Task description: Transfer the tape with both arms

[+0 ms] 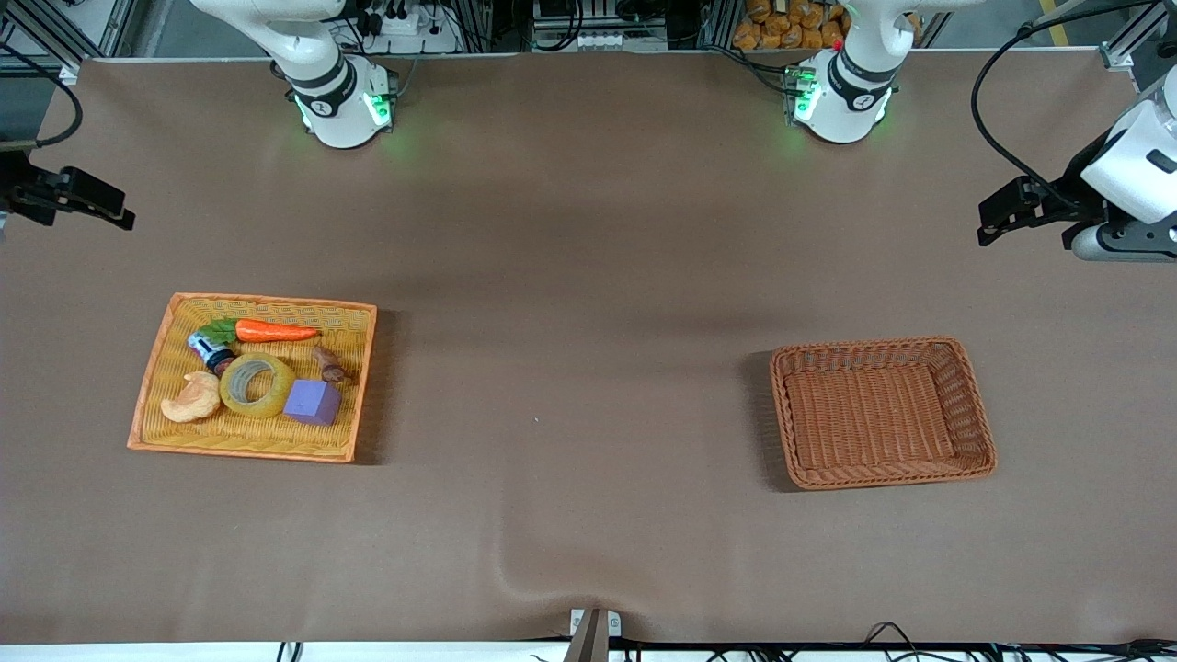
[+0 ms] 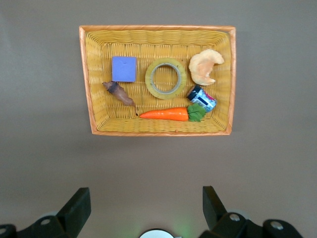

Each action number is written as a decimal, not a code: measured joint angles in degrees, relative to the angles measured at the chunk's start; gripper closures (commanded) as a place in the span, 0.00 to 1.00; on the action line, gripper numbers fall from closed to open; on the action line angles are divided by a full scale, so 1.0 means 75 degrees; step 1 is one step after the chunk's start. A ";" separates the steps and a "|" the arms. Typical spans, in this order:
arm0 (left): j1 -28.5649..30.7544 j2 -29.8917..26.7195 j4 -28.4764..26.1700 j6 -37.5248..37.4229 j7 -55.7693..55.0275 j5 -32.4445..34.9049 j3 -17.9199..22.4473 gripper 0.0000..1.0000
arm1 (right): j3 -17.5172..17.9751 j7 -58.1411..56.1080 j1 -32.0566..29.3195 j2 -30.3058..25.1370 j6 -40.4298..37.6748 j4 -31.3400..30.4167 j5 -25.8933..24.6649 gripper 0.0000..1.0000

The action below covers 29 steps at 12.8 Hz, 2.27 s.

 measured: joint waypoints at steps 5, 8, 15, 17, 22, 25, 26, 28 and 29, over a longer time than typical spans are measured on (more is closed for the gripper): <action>0.0011 0.0000 -0.0019 0.0000 0.0003 0.0000 0.0000 0.00 | 0.0032 -0.0316 0.0363 0.0348 0.3093 -0.2226 0.0001 0.00; 0.0026 0.0003 -0.0040 -0.0067 0.0007 0.0000 0.0003 0.00 | -0.0010 -0.1381 0.0356 0.0812 0.5344 -0.3878 0.0000 0.00; 0.0080 0.0149 -0.0069 -0.0346 0.0087 0.0027 0.0023 0.00 | -0.0038 -0.2740 0.0044 0.3151 0.7816 -0.4132 -0.0034 0.00; 0.0049 0.0390 -0.0063 -0.0353 0.0087 0.0027 0.0003 0.00 | -0.0027 -0.3023 0.0064 0.3379 0.7910 -0.4017 -0.0035 0.53; 0.0088 0.0635 0.0201 -0.0234 -0.0642 -0.0228 -0.0005 0.00 | -0.0054 -0.3108 0.0019 0.3420 0.7899 -0.3952 -0.0035 1.00; 0.0361 0.0763 0.0517 -0.0015 -0.0933 -0.0453 0.0068 0.00 | -0.0046 -0.3135 0.0002 0.3388 0.7651 -0.3769 -0.0035 1.00; 0.0359 0.0820 0.0528 -0.0010 -0.0933 -0.0453 0.0059 0.00 | -0.0019 -0.3142 0.0033 0.3313 0.7205 -0.3552 -0.0038 1.00; 0.0297 0.1001 0.0527 -0.0008 -0.0948 -0.0455 -0.0005 0.00 | 0.0019 -0.3144 0.0343 0.3062 0.5736 -0.2704 -0.0039 1.00; 0.0169 0.1154 0.0526 -0.0007 -0.1025 -0.0456 -0.0021 0.00 | 0.0035 -0.3130 0.0597 0.2939 0.4932 -0.2118 -0.0039 1.00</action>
